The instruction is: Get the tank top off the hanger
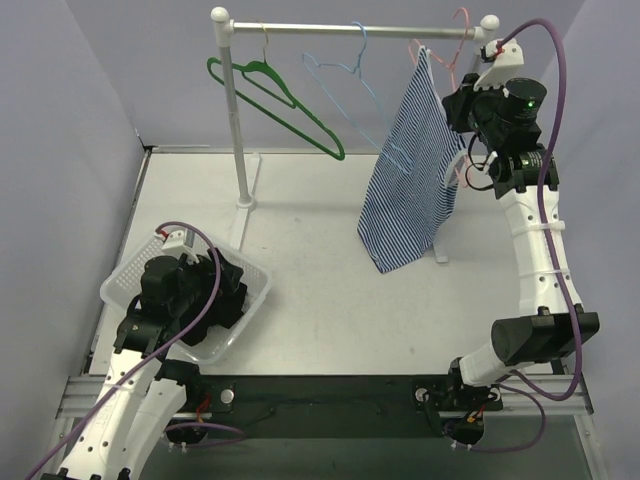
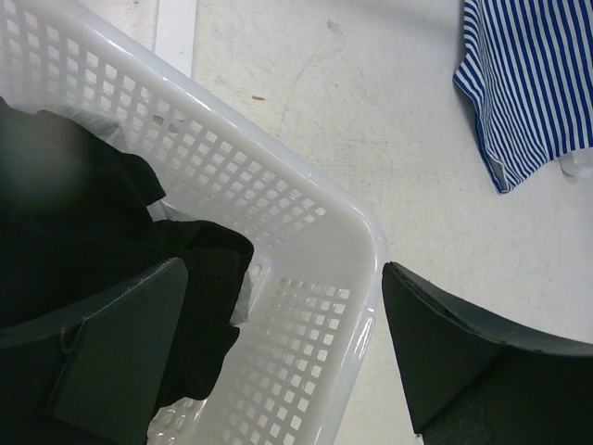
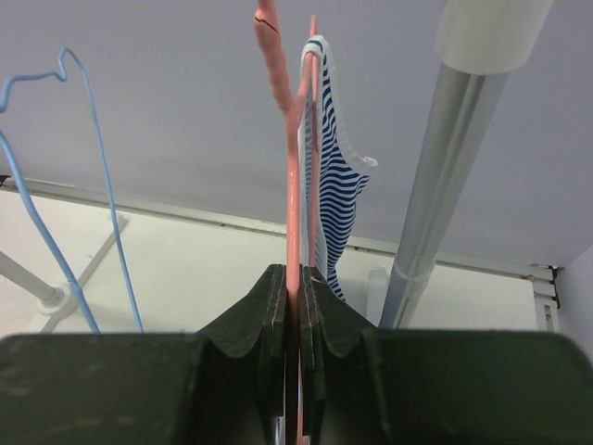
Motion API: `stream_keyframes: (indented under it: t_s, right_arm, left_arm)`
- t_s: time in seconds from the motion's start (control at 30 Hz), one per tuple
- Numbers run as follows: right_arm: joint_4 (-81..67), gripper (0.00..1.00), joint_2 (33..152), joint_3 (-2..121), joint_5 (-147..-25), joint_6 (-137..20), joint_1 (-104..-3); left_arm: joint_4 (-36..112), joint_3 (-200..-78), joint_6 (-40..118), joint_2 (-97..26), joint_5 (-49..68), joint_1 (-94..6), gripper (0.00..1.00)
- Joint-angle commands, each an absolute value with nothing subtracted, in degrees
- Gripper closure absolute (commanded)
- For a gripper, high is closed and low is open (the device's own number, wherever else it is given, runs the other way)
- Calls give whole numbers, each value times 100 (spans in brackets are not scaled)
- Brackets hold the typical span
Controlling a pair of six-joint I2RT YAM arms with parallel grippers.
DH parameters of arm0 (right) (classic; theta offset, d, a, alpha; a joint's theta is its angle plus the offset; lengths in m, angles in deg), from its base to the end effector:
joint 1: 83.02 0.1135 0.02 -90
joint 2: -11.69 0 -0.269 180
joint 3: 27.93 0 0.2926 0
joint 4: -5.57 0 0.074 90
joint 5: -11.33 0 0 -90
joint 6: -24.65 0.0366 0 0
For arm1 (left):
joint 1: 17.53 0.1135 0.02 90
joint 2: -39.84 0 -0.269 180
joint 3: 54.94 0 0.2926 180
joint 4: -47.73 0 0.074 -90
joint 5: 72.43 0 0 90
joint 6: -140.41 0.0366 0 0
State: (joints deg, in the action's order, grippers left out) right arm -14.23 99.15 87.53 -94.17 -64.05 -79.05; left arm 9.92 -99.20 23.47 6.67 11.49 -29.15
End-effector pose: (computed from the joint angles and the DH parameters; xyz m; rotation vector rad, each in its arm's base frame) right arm 0.3730 0.0357 0.5352 -0.2563 1.4153 0.2686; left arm 0.1761 -0.0402 0.2673 -0.2092 2.0651 -0.5261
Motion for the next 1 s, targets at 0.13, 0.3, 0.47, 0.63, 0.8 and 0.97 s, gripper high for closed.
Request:
stream_keyframes:
  t_s: [0.13,0.3,0.47,0.63,0.8,0.97]
  right_arm:
    - [-1356,100,9141,8437,-9265,-6017,-7748]
    - [-1347,100,8518,7444,-9325,-5877,-7722]
    - [-1565,100,7886,6723,-9125,-5850,-7537]
    - [-1795,100,7182,5809,-8904,-5780,-7283]
    - [-2296,100,6356,5053,-8763,-5701,-7054]
    - [-2560,100,5521,4279,-8921,-5507,-6957]
  left_arm:
    - [1428,-9876,2448,732,861,-2887,3]
    - [1507,-9833,2457,767,694,-2895,3]
    - [1621,-9780,2465,820,519,-2895,3]
    - [1586,-9806,2474,802,448,-2904,3]
    - [1586,-9824,2500,811,299,-2922,3]
    - [1648,-9832,2597,872,-9,-2922,3]
